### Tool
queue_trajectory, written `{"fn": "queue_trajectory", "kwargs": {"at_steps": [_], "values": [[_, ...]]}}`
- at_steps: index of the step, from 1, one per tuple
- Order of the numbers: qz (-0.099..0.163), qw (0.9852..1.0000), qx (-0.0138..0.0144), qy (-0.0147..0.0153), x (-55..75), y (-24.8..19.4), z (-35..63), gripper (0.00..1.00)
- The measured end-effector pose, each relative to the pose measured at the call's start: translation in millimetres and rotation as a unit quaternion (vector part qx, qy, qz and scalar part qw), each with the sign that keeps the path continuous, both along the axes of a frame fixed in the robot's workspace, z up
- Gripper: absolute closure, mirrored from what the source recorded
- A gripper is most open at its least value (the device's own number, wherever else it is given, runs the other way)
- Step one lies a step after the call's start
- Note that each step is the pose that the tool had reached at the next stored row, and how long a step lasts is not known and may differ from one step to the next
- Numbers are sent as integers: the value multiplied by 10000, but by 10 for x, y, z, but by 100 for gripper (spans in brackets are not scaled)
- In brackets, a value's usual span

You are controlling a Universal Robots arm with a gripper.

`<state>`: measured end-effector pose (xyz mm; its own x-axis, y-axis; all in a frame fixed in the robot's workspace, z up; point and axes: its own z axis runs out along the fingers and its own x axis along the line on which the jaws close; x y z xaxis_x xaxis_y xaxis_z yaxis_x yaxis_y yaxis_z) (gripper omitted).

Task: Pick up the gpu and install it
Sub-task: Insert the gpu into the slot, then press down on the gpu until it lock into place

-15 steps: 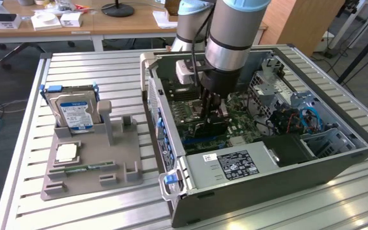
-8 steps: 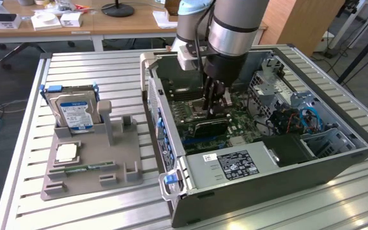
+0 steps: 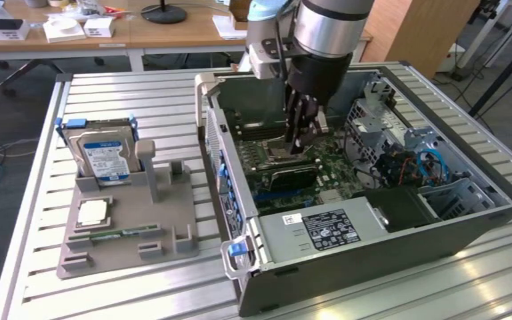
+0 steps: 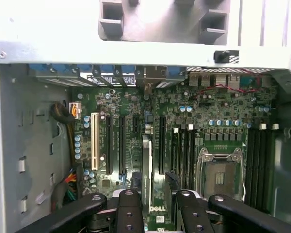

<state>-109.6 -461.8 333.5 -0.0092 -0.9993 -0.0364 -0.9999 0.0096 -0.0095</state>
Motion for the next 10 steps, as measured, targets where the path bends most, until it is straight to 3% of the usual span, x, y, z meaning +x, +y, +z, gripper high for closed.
{"fn": "queue_trajectory", "kwargs": {"at_steps": [5,10], "values": [[0,10000,0,0,0,0,135,67],[0,10000,0,0,0,0,139,67]]}}
